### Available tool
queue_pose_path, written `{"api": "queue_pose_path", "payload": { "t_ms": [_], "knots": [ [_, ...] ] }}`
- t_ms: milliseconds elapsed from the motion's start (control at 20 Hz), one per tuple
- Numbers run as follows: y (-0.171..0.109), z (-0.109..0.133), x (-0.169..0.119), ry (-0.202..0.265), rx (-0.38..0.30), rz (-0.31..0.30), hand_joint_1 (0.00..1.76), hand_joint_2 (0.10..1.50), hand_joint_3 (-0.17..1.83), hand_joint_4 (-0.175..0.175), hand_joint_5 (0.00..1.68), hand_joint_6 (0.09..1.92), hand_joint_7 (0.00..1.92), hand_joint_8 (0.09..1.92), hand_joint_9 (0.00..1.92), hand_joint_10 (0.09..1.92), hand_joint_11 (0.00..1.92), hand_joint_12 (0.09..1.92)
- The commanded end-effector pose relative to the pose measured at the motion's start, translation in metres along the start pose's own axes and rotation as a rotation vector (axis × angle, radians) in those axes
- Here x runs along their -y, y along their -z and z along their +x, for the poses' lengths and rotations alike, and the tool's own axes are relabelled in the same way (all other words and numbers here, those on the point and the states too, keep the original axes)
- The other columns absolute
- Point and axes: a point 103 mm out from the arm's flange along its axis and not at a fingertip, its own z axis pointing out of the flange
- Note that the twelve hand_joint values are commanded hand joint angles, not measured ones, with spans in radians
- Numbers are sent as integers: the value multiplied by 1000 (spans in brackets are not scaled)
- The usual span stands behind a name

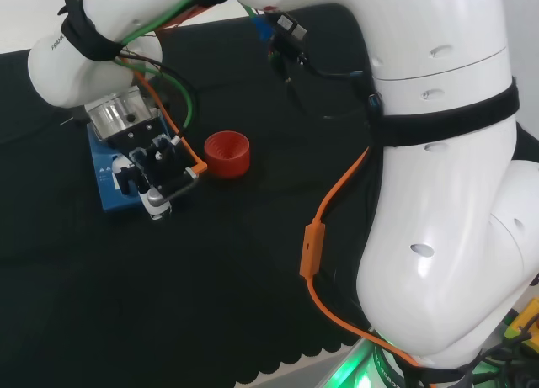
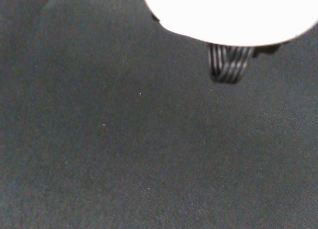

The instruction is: Turn on the heater.

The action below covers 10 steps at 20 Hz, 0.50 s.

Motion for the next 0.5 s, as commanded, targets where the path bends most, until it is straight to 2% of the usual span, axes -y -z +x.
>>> {"api": "queue_pose_path", "payload": {
  "t_ms": [50, 500],
  "knots": [
    [-1, -1, 0, -1, -3, 1, 1578, 416, 1401, -69, 236, 492, 1568, 1914, 1683, 1793, 1528, 1511],
    [-2, -2, -1, -3, -7, 6, 1578, 415, 1403, -70, 235, 500, 1569, 1914, 1684, 1792, 1530, 1512]
  ]
}}
